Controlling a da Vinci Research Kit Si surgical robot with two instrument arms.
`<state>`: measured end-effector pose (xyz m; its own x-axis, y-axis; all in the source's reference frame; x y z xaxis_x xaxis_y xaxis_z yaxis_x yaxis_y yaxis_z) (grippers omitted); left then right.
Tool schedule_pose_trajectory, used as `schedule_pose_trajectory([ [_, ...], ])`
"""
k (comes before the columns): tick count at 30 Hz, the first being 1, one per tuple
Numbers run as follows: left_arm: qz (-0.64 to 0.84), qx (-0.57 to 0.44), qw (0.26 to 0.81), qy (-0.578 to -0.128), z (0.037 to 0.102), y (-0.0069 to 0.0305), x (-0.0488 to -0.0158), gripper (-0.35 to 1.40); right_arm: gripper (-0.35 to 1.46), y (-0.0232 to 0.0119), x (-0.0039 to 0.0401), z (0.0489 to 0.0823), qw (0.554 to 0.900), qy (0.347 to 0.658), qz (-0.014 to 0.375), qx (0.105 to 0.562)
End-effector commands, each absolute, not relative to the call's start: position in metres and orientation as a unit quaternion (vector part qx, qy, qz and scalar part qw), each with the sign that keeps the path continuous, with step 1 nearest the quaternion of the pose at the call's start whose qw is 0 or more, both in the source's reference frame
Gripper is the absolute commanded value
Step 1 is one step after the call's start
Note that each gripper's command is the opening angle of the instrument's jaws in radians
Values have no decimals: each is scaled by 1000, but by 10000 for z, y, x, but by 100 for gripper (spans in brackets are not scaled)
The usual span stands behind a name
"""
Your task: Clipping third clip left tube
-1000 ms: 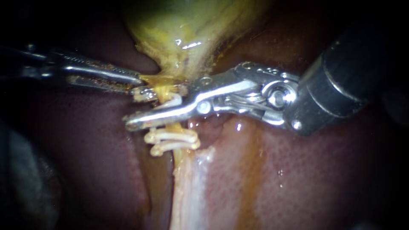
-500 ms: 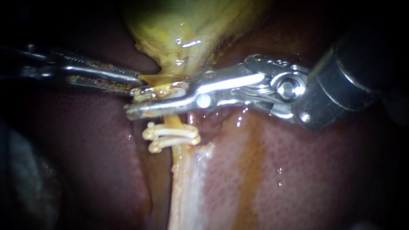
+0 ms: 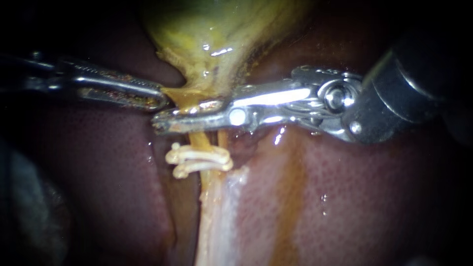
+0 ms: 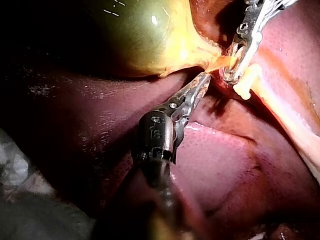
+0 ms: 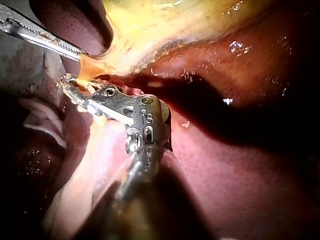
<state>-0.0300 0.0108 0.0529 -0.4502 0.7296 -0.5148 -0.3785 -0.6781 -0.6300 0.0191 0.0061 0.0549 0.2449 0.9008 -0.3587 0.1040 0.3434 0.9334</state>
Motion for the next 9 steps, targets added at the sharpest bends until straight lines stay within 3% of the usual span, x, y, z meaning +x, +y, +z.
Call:
schedule_pose_trajectory([
  [1, 823, -402, 337, -218, 529, 108, -300, -35, -35, 60, 192, 551, 628, 525, 319, 478],
  [9, 823, -402, 337, -218, 529, 108, -300, -35, -35, 59, 192, 554, 627, 522, 322, 481],
])
